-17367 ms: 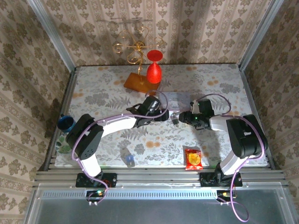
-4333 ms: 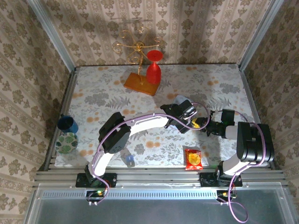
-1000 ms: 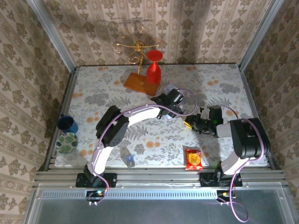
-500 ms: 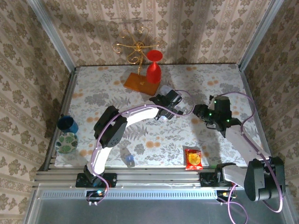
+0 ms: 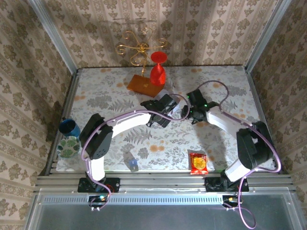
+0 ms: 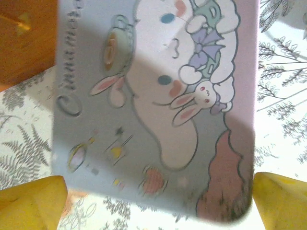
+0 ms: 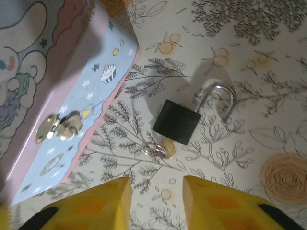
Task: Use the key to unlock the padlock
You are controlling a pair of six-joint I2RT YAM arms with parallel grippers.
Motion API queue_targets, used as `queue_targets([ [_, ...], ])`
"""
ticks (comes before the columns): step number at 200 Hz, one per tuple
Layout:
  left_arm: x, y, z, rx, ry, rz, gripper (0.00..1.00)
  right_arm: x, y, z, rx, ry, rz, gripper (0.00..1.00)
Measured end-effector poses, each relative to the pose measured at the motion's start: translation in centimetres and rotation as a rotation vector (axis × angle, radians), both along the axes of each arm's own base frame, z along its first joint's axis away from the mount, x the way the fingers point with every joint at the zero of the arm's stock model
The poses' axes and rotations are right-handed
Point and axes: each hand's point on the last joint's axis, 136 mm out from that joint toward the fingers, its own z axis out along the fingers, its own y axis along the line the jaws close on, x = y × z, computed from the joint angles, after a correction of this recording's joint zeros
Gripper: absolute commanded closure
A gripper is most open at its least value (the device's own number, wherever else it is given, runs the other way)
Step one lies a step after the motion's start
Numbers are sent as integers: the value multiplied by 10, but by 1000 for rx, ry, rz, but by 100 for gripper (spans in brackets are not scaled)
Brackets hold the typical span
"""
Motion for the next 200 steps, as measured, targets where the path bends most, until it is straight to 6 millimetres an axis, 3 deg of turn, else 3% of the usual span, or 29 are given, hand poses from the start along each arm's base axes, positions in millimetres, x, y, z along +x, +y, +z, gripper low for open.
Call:
queue_targets([
  [39,-23,31,31,-110,-26,85,0,14,14,-18,-144,20,23,54],
  [88,-46,72,38,-226,-54,205,0,15,1,-55,-280,100,4,53],
  [114,-39,90,43,-270,-78,281,0,12,-4,-66,-348,131,12,54],
  [148,-29,105,55,-292,-126,339,0,8,-13,-65,-400,132,11,59],
  [170,-25,114,64,-306,-162,363,0,-6,-32,-65,-408,144,-10,64],
  [200,-21,132,73,-305,-212,411,0,-27,-66,-64,-410,173,-55,62],
])
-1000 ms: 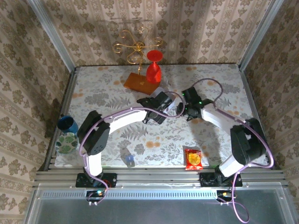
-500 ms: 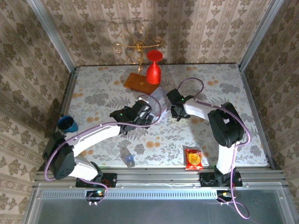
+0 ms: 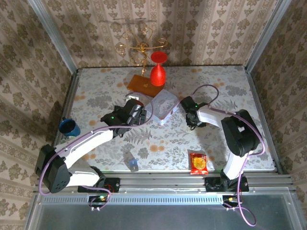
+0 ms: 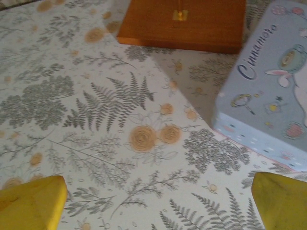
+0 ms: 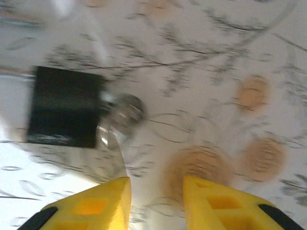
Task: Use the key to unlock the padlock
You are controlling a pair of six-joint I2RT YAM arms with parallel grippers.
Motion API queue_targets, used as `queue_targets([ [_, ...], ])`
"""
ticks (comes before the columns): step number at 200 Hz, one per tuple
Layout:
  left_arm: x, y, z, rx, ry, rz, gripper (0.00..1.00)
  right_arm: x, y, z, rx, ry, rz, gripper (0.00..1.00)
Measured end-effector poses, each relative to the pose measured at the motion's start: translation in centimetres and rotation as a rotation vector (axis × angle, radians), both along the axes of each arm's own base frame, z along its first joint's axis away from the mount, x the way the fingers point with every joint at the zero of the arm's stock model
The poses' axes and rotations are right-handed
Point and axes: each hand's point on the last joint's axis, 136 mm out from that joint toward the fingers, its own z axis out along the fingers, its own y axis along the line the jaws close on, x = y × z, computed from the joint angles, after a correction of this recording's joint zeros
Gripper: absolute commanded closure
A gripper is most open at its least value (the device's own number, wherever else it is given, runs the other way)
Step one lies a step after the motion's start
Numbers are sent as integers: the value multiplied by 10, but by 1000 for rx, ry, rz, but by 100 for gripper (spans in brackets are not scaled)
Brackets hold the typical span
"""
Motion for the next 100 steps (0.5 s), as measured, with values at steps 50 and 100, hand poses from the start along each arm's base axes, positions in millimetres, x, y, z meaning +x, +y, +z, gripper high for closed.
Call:
queue_targets([
  [50,3,33,21,-3,-87,84,0,-9,0,33,64,-73,40,55],
  [100,-3,67,45,-26,-183,146,0,-21,-10,110,167,-280,38,50],
])
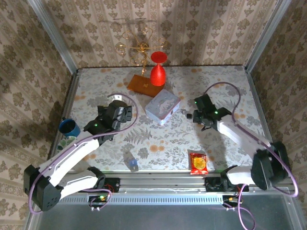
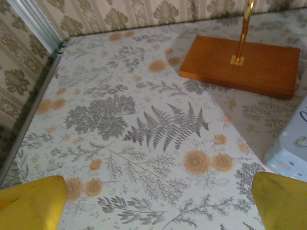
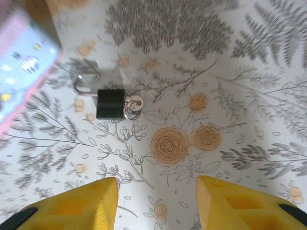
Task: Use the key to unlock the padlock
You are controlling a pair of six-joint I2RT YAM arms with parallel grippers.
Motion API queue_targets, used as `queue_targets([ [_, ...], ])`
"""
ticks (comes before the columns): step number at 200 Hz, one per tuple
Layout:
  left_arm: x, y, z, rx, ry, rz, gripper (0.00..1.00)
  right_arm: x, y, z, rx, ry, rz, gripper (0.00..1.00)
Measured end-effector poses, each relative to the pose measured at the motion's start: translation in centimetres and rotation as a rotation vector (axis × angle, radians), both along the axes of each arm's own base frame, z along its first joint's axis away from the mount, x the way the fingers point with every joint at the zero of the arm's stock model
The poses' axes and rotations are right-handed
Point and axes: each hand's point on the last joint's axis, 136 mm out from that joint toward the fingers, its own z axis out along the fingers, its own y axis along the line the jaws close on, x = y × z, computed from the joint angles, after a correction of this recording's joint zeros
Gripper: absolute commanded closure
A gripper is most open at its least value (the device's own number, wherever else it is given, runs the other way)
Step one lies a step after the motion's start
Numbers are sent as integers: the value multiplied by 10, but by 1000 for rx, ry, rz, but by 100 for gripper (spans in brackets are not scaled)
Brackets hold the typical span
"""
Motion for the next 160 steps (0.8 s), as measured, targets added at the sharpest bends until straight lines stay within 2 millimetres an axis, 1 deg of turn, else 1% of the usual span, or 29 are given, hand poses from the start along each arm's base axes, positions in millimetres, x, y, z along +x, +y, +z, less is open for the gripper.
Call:
queue_targets([
  [11,-2,9,4,-9,-19,15,0,-6,-9,18,25,-55,-15,47],
  [26,-5,23,7,-20,-38,40,0,-16,-23,38,48,-125,-40,43],
  [44,-7,38,9,-32,-55,73,0,-32,-40,53,63,-196,-69,32],
  [46,-8,39,9,-34,-57,77,0,-34,-42,54,63,-202,-72,29],
  [49,-8,42,10,-36,-60,83,0,-36,-44,54,60,-208,-72,21],
  [52,-8,44,9,-37,-62,88,0,-39,-47,56,65,-217,-82,5],
  [53,-9,45,9,-38,-64,91,0,-40,-48,56,64,-221,-81,3],
  [56,-9,47,9,-39,-65,95,0,-42,-50,57,60,-226,-81,0],
  [68,-11,55,6,-42,-70,116,0,-51,-58,57,58,-245,-102,0],
  [85,-11,66,-1,-43,-74,148,0,-59,-66,53,44,-253,-115,0],
  [97,-11,74,-9,-41,-73,175,0,-63,-70,48,35,-251,-124,0],
  [112,-8,90,-22,-40,-80,232,0,-66,-75,38,15,-242,-137,0],
  [136,-3,117,-46,-55,-94,324,0,-66,-83,26,-12,-249,-164,0],
  [147,1,126,-57,-62,-84,352,0,-64,-86,24,-25,-261,-174,0],
  [160,7,133,-65,-73,-74,373,0,-62,-90,24,-41,-282,-183,0],
])
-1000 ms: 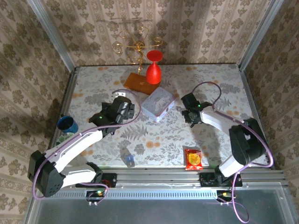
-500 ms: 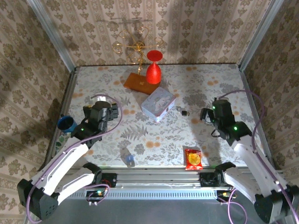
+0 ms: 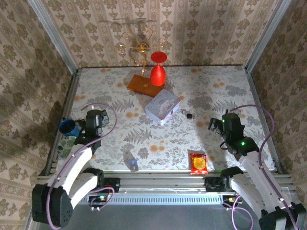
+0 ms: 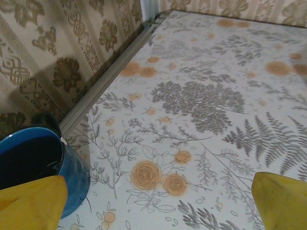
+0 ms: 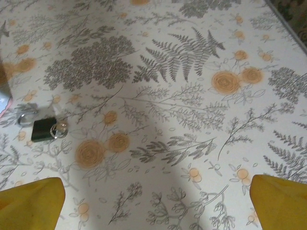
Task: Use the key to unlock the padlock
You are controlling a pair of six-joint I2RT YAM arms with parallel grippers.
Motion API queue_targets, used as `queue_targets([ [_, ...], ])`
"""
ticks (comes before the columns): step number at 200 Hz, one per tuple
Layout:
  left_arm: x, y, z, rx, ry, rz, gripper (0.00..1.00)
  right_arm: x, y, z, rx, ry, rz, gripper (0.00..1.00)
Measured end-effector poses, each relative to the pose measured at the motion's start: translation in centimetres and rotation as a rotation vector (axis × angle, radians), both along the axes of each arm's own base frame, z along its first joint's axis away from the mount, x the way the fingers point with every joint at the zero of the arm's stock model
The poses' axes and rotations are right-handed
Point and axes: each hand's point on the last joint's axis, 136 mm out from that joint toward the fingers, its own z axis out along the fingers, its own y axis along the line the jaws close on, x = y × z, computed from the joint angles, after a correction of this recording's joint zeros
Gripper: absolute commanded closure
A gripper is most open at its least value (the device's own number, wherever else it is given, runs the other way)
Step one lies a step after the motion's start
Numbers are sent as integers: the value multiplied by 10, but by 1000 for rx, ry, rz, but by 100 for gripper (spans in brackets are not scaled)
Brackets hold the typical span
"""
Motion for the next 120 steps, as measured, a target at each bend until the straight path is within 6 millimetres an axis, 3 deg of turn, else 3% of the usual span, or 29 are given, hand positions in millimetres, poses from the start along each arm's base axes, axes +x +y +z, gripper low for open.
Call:
queue_targets([
  [38,28,-3,-3,34,-36,-61,0,6,-10,8,-45,-81,-30,0],
  [79,45,3,-31,88,-29,-137,0,12,-17,4,-91,-114,-38,0],
  [120,57,-12,-53,132,-44,-256,0,16,-23,3,-111,-145,-55,0],
])
